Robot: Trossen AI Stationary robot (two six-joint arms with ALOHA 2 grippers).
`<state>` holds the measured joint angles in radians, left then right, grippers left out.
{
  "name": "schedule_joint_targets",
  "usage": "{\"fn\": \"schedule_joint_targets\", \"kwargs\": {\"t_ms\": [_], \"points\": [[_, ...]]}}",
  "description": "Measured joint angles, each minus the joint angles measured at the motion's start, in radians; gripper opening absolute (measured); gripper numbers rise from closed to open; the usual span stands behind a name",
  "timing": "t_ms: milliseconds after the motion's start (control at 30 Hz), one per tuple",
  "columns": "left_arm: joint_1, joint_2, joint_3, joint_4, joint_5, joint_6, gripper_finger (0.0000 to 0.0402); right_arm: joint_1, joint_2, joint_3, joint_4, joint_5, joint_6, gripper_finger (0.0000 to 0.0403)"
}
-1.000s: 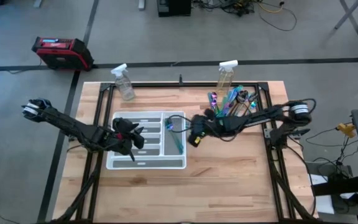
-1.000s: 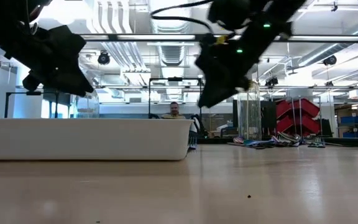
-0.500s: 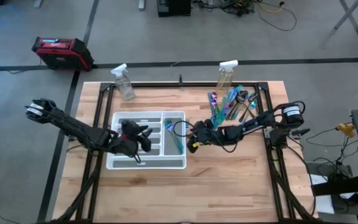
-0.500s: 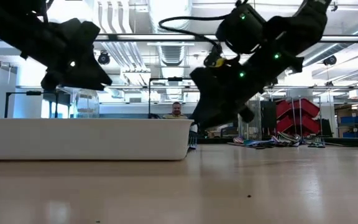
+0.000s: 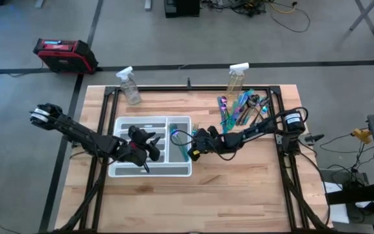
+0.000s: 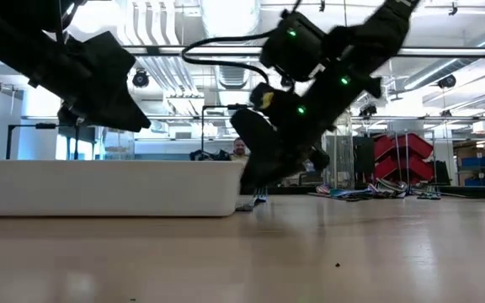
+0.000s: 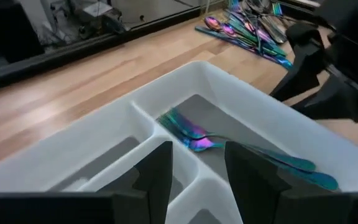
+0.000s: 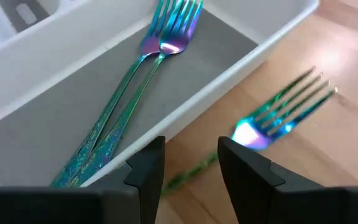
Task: Sort silverware
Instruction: Put the blue fork into the silverware tray, then put the blue fork with the other blue forks on the silverware tray
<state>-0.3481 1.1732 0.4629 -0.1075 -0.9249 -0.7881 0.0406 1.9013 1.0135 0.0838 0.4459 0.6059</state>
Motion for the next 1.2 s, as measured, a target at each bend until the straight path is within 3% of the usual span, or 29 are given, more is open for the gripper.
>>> {"fn": "schedule_joint_targets", "kwargs": {"t_ms": [167,367,567,800,967,1200], "points": [[0.000,-0.004,0.000,-0.016,0.000,0.078,0.0132,-0.025,0.089,0.164,-0.233,0.007,0.013,0.0140],[-0.013,-0.004,0.000,-0.028,0.027,0.025,0.0132,-0.013,0.146,0.276,-0.483,0.006,0.069,0.0154],[-0.019,0.004,0.000,-0.024,0.042,-0.075,0.0132,0.046,0.093,0.197,-0.703,0.228,0.075,0.0174],[-0.008,0.023,0.000,-0.009,0.062,-0.116,0.0132,0.064,-0.032,0.021,-0.593,0.261,0.148,0.0189],[0.014,0.097,0.000,-0.016,0.235,-0.117,0.0132,0.088,-0.137,-0.098,-0.503,0.226,0.191,0.0193],[0.053,0.193,0.003,-0.017,0.255,-0.070,0.0132,0.092,-0.266,-0.171,-0.498,0.203,0.348,0.0190]]}}
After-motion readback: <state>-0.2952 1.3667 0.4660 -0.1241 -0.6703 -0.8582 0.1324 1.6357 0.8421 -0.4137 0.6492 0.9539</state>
